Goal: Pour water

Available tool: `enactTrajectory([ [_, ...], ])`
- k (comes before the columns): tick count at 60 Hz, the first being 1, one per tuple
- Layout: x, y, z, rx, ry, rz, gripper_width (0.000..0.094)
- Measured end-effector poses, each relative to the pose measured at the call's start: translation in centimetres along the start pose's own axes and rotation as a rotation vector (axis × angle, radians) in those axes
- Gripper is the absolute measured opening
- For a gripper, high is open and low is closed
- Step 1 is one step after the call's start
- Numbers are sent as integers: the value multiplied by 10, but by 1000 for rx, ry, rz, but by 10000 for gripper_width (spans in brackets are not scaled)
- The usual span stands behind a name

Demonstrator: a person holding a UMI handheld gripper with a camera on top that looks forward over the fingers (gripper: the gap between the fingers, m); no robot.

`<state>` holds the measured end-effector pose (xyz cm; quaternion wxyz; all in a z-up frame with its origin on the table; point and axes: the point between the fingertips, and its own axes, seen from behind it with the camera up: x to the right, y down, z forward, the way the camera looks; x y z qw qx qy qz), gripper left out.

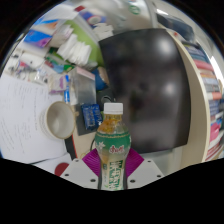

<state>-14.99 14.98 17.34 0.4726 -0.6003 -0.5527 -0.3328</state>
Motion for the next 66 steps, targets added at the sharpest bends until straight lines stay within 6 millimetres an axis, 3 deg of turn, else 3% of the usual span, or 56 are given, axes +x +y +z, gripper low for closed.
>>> enactTrajectory([
  [7, 17, 6, -16, 23, -47, 459, 290],
  [13, 29, 12, -18, 116, -83, 829, 298],
  [17, 22, 20, -17, 130, -84, 1030, 296],
  [23, 18, 47, -4, 163, -73, 1183, 297],
  [39, -19, 80, 14, 182, -3, 1306, 297],
  [48, -43, 88, 15, 172, 14, 1282, 285],
  [58, -39, 97, 8, 197, 92, 1334, 320],
  [62, -38, 99, 7, 188, 111, 1344, 372],
  [64, -39, 96, 7, 189, 109, 1340, 490],
  [66, -39, 95, 7, 187, 105, 1336, 497],
])
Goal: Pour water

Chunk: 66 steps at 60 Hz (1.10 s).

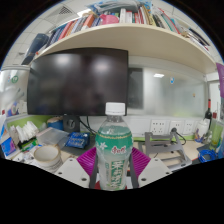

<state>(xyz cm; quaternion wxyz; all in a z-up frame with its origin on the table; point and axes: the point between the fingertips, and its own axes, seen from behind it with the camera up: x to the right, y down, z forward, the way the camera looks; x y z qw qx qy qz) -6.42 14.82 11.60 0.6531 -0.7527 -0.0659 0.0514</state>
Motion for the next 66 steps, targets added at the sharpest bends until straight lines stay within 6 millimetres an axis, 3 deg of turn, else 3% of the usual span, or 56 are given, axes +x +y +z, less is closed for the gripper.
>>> enactTrajectory([
  [4, 3, 5, -1, -31, 17, -36, 553],
  [10, 6, 18, -10, -98, 33, -37, 742],
  [14, 6, 20, -27, -124, 32, -31, 803],
  [20, 12, 18, -61, -168, 63, -46, 818],
  [29, 12, -4, -123, -238, 121, 77, 811],
  [36, 7, -40, -166, -238, 182, 116, 816],
  [42, -2, -66, -189, -216, 215, 117, 816],
  [53, -21, -103, -206, -163, 212, 101, 833],
  [66, -32, -109, -212, -151, 201, 98, 828],
])
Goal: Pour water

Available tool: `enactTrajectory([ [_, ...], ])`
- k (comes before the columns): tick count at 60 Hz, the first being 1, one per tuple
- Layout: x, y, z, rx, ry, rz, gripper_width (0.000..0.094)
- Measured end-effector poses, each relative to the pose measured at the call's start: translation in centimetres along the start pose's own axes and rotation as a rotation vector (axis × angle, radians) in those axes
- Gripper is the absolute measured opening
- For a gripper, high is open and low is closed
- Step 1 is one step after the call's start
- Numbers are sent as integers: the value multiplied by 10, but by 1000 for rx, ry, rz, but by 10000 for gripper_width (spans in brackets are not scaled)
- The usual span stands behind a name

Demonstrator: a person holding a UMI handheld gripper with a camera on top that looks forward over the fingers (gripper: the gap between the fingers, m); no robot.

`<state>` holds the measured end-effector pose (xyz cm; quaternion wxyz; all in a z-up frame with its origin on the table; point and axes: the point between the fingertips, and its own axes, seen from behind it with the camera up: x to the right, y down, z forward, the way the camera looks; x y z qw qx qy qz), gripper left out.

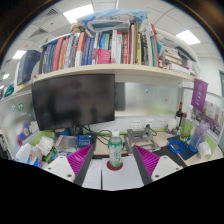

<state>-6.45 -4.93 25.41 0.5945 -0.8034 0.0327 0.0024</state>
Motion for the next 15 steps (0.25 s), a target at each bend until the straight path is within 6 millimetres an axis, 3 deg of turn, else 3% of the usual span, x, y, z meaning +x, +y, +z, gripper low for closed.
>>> enactTrajectory([
  [15, -8, 0, 1, 5, -1, -9, 829],
])
